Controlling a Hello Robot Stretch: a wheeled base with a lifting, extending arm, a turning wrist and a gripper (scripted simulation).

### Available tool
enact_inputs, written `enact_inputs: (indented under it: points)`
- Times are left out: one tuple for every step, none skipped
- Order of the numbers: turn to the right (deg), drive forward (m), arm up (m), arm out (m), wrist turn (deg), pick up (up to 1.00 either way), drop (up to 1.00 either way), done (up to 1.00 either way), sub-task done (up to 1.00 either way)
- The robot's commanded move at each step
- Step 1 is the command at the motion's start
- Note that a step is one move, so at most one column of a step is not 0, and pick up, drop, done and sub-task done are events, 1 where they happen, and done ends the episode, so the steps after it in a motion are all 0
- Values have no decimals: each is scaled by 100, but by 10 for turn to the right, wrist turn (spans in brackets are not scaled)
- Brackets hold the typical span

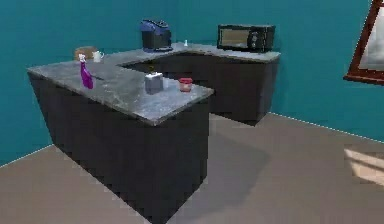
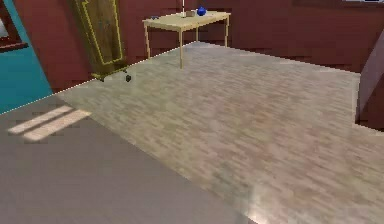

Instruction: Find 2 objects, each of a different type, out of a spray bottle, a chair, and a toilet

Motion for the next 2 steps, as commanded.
enact_inputs:
  points:
    - [-90,0,0,0,0,0,0,0,0]
    - [0,60,0,0,0,0,0,0,0]
